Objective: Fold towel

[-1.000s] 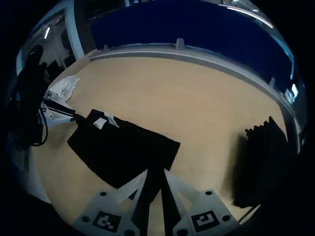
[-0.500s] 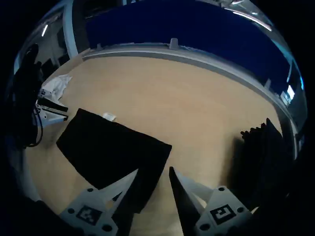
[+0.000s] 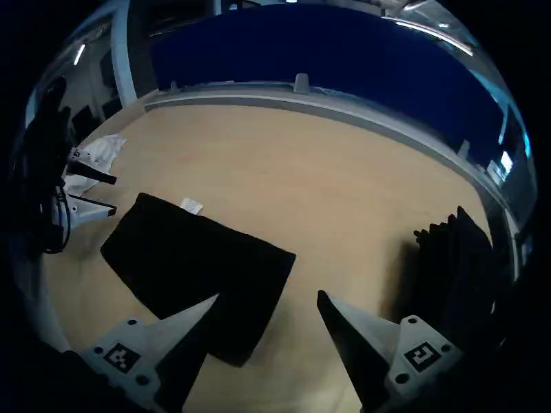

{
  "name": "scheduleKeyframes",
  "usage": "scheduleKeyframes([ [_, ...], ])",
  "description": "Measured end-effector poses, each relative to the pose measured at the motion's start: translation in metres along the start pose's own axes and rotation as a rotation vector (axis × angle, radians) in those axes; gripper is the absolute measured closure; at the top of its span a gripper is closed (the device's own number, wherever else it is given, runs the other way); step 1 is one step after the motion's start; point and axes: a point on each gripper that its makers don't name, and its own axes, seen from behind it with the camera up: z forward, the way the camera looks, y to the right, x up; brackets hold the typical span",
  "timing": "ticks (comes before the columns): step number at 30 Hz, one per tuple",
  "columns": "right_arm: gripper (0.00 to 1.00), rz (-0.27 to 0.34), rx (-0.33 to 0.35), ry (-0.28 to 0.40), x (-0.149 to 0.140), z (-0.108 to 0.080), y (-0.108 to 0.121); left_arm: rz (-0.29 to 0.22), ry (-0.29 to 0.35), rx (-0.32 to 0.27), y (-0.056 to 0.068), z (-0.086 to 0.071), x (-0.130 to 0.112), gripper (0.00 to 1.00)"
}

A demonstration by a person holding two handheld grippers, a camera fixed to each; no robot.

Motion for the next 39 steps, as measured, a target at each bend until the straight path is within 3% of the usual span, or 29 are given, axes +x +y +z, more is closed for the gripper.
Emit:
scheduleKeyframes([
  [8,0.00,-0.009,0.020,-0.008,-0.012,-0.009,-0.006,-0.068,0.012,0.043,-0.006,-0.026,-0.015,0.05],
  [17,0.00,-0.051,0.070,-0.026,-0.028,-0.017,-0.020,-0.171,0.009,0.112,-0.015,-0.065,-0.054,0.05],
  [26,0.00,-0.110,0.126,-0.065,-0.045,-0.021,-0.036,-0.281,0.010,0.164,-0.011,-0.109,-0.098,0.05],
  [39,0.00,-0.148,0.152,-0.096,-0.064,-0.022,-0.043,-0.336,-0.004,0.189,-0.002,-0.132,-0.127,0.05],
])
